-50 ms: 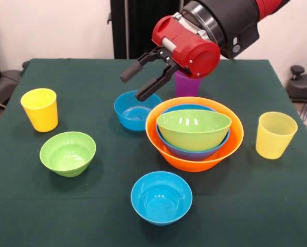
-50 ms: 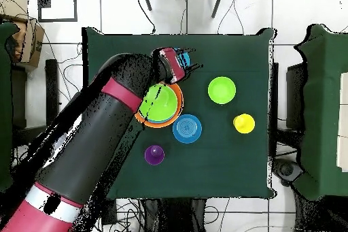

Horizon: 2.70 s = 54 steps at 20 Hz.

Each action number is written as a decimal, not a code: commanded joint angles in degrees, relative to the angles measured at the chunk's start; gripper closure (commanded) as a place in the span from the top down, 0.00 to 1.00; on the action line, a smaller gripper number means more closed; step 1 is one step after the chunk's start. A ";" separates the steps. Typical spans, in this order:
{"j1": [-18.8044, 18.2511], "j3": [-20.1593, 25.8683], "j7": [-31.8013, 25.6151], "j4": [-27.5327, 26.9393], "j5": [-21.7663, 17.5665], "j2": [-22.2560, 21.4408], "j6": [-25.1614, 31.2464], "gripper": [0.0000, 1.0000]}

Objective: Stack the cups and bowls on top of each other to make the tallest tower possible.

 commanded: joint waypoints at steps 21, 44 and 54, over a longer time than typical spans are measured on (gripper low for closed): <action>-1.69 -4.07 4.15 -20.58 2.63 18.44 23.97 1.00; -3.03 5.63 8.46 -15.99 16.78 19.76 13.50 1.00; -2.35 -0.02 11.66 -17.17 16.94 22.52 15.14 1.00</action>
